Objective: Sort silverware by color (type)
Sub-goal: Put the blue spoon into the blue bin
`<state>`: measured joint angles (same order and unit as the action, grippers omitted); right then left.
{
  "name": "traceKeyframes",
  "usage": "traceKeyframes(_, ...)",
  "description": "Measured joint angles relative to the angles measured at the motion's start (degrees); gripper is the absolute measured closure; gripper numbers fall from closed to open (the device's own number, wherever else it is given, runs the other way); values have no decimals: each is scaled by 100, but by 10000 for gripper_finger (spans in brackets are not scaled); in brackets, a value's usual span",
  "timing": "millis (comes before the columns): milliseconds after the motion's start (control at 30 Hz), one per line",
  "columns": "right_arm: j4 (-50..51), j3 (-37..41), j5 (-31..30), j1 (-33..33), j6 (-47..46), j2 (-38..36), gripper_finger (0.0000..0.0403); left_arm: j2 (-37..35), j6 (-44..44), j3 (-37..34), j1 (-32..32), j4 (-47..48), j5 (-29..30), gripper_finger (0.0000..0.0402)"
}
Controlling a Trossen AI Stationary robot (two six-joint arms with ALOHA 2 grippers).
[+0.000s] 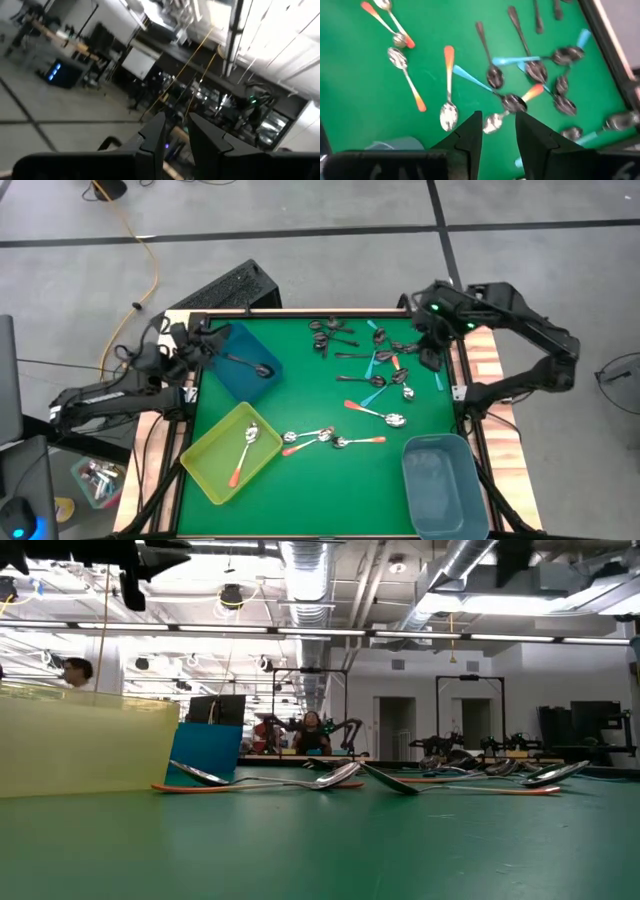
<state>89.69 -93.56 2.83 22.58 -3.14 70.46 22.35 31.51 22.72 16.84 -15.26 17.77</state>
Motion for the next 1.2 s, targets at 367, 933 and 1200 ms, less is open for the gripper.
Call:
traceKeyframes(367,-1542,2540,-754,92,-3100,-1216,201,166,69,0,0,54,233,333)
traceKeyframes(933,-2941,4177,-1071,20,-4514,119,200,166,-29,0,0,139,500,333)
traceKeyframes(1200,-3344,4173,-1198,440,-3758,904,200,166,11,0,2,146,498,333)
